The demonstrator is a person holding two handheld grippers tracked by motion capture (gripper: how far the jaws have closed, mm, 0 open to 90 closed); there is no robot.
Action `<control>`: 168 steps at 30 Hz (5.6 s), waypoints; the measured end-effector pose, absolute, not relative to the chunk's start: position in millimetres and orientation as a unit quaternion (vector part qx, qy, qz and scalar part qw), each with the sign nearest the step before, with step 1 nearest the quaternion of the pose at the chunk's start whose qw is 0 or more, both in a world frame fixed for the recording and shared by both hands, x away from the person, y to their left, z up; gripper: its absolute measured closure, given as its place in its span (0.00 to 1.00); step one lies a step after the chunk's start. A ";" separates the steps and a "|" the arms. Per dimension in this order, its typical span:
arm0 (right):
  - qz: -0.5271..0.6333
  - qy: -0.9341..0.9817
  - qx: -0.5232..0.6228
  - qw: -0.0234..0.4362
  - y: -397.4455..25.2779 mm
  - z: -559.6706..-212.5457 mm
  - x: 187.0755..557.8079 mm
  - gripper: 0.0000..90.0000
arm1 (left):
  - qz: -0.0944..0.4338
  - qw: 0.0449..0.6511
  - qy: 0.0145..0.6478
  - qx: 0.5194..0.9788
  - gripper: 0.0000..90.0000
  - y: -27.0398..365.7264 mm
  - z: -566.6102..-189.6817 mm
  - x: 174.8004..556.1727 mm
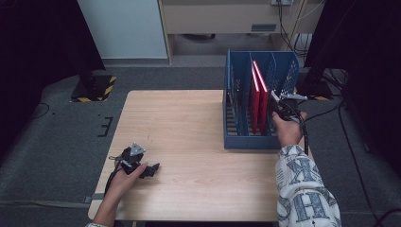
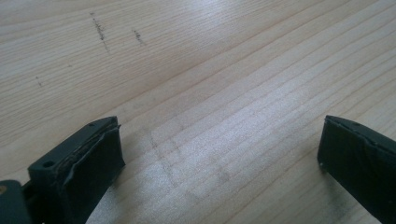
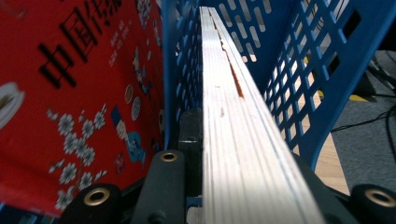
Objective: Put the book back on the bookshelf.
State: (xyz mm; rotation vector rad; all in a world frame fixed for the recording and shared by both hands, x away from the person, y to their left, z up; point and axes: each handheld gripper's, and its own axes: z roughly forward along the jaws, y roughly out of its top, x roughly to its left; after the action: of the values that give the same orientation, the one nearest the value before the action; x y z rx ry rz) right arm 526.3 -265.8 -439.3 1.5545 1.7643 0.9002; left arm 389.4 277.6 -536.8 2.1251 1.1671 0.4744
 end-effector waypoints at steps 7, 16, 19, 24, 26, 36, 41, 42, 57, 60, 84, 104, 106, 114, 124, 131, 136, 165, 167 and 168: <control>0.334 0.668 0.589 0.308 -260.2 -442.5 518.9 0.83 | 0.181 0.329 0.446 0.812 0.00 277.6 -536.7 389.5; 0.332 0.669 0.591 0.304 -259.8 -447.0 511.4 0.82 | 0.181 0.329 0.446 0.813 0.00 277.5 -536.8 389.5; 0.334 0.666 0.597 0.297 -259.8 -449.6 508.6 0.81 | 0.181 0.330 0.445 0.813 0.00 277.4 -536.8 389.6; 0.326 0.671 0.597 0.296 -258.9 -453.7 507.7 0.82 | 0.181 0.330 0.445 0.813 0.00 277.4 -536.8 389.6; 0.326 0.672 0.597 0.293 -258.3 -454.6 507.9 0.81 | 0.181 0.330 0.445 0.813 0.00 277.4 -536.8 389.7; 0.329 0.673 0.595 0.291 -257.3 -456.7 507.3 0.80 | 0.181 0.330 0.444 0.814 0.00 277.4 -536.7 390.0; 0.334 0.668 0.599 0.288 -258.0 -457.5 506.2 0.80 | 0.181 0.330 0.444 0.814 0.00 277.4 -536.7 390.0; 0.341 0.664 0.600 0.286 -259.3 -456.8 505.5 0.78 | 0.181 0.330 0.444 0.813 0.00 277.3 -536.7 389.9; 0.390 0.639 0.593 0.294 -263.5 -451.2 497.5 0.70 | 0.180 0.329 0.444 0.814 0.00 277.2 -536.7 390.0; 0.399 0.634 0.594 0.293 -263.9 -451.1 494.5 0.70 | 0.181 0.329 0.443 0.814 0.00 277.1 -536.7 390.1; 0.371 0.643 0.585 0.327 -260.0 -454.7 487.5 0.82 | 0.180 0.329 0.443 0.815 0.00 276.6 -536.7 390.0; 0.366 0.659 0.556 0.350 -254.8 -453.6 492.8 0.75 | 0.180 0.329 0.441 0.816 0.00 276.4 -536.6 390.4; 0.368 0.658 0.555 0.350 -254.9 -453.1 492.2 0.74 | 0.180 0.328 0.441 0.816 0.00 276.4 -536.5 390.4; 0.384 0.654 0.555 0.341 -257.5 -450.6 490.2 0.66 | 0.180 0.329 0.441 0.816 0.00 276.4 -536.7 390.5; 0.398 0.650 0.553 0.337 -259.2 -447.4 486.6 0.59 | 0.180 0.329 0.440 0.816 0.00 276.2 -536.7 390.6; 0.408 0.649 0.552 0.327 -260.9 -445.2 481.2 0.50 | 0.180 0.329 0.440 0.816 0.00 276.2 -536.7 390.6; 0.414 0.650 0.553 0.317 -262.1 -442.4 477.5 0.39 | 0.180 0.329 0.440 0.816 0.00 276.0 -536.7 390.5; 0.448 0.688 0.500 0.274 -256.0 -425.1 443.5 0.11 | 0.179 0.330 0.440 0.816 0.00 275.6 -536.7 390.5; 0.446 0.691 0.499 0.275 -254.8 -425.4 442.2 0.11 | 0.179 0.330 0.440 0.816 0.00 275.6 -536.7 390.5; 0.445 0.691 0.499 0.275 -254.5 -425.4 441.8 0.11 | 0.179 0.330 0.440 0.816 0.00 275.5 -536.7 390.4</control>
State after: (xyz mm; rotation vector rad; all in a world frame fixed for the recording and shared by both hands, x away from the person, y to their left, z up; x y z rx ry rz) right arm 441.8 -254.5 -425.4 1.3407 1.8583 1.1974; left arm 390.4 275.5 -536.7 2.1333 1.1512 0.4688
